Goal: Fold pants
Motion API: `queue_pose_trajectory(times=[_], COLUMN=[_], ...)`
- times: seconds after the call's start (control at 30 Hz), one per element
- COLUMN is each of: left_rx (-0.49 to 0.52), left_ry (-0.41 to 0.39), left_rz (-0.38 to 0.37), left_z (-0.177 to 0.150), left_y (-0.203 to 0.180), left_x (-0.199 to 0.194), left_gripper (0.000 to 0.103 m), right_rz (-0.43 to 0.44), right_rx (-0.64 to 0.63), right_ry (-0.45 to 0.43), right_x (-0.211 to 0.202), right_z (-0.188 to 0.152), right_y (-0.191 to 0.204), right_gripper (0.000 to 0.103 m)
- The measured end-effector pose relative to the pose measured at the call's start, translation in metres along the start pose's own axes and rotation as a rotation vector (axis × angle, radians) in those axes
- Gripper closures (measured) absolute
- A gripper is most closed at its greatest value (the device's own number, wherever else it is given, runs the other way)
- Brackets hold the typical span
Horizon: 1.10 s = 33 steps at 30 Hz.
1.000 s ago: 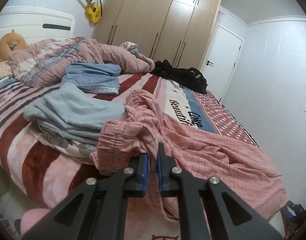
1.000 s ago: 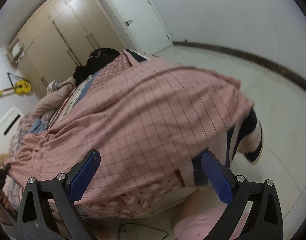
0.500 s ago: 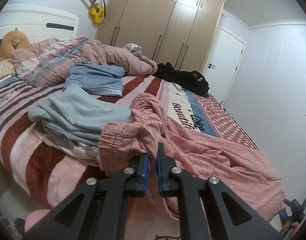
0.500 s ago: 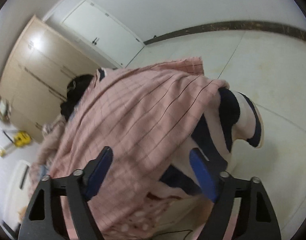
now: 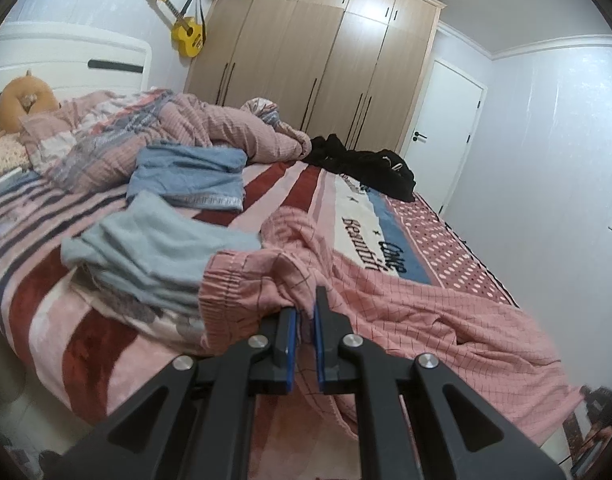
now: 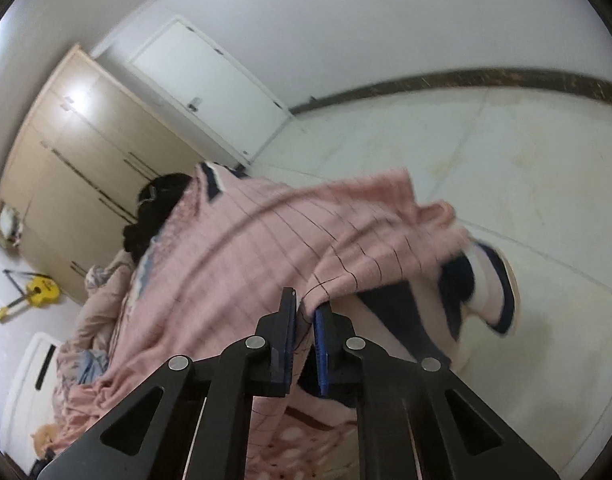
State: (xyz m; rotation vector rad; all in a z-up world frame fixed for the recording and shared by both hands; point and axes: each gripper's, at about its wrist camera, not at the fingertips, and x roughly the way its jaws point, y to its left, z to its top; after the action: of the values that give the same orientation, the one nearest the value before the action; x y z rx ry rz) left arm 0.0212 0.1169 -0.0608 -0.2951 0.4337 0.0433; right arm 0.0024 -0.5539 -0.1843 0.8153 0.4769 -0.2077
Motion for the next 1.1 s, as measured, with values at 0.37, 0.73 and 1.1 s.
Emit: queue_pose_trajectory(times=[0.37,0.73,1.1], left_rx=[0.123,0.178,0.135], left_ry=[0.051,0.23,0.366], left_rz=[0.018,0.092,0.119], left_z=[0.07,0.111,0.112], left_y=[-0.016,-0.017,-0.009], left_x=[0.049,0.167,0.246], left_gripper=[0.098,0.098,0.094], right_rz=[0.037,-0.058,-0.162], right_rx=[-0.298,-0.37,-0.414], right_ry=[-0.027,0.087,0.21], right_x=[0.027,0.126,0.208], right_z=[0.08,0.126,0.128], right_y=[0.116,0.157,0.159], right_gripper=[0.101,0.101,0.1])
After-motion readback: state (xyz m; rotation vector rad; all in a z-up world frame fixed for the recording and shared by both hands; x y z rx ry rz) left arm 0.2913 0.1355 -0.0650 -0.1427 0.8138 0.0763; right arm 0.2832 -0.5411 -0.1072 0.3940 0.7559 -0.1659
